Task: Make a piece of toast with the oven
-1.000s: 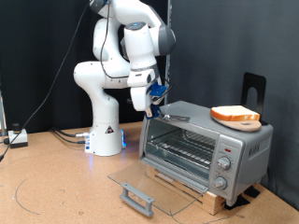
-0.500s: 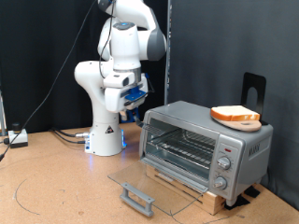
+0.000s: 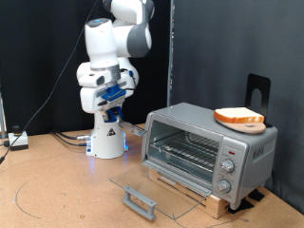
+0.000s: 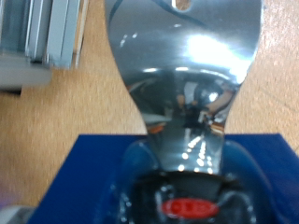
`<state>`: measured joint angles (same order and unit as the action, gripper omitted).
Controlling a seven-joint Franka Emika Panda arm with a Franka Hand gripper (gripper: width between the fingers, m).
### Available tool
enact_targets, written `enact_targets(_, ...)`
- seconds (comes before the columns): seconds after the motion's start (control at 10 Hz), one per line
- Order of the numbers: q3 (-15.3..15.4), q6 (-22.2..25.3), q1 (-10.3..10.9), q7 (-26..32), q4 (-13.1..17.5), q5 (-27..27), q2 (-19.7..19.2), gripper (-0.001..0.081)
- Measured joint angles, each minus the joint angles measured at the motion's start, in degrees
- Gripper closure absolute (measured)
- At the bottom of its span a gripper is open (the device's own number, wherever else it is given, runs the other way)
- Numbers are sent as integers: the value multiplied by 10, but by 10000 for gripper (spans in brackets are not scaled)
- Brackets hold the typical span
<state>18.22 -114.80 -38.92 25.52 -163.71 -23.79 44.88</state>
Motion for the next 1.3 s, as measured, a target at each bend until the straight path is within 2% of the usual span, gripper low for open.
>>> enact_targets(0.3, -63, 14, -31, 125, 15, 56, -28, 409)
enact_targets(0.6, -95, 8, -73, 208, 28, 141, -54, 409)
enact_targets(0.8, -99, -32, -82, 224, 41, 159, -94, 409)
enact_targets(1.1, -88, -113, -92, 228, 48, 230, -175, 409)
enact_targets(1.3, -85, -173, -94, 227, 47, 240, -231, 409)
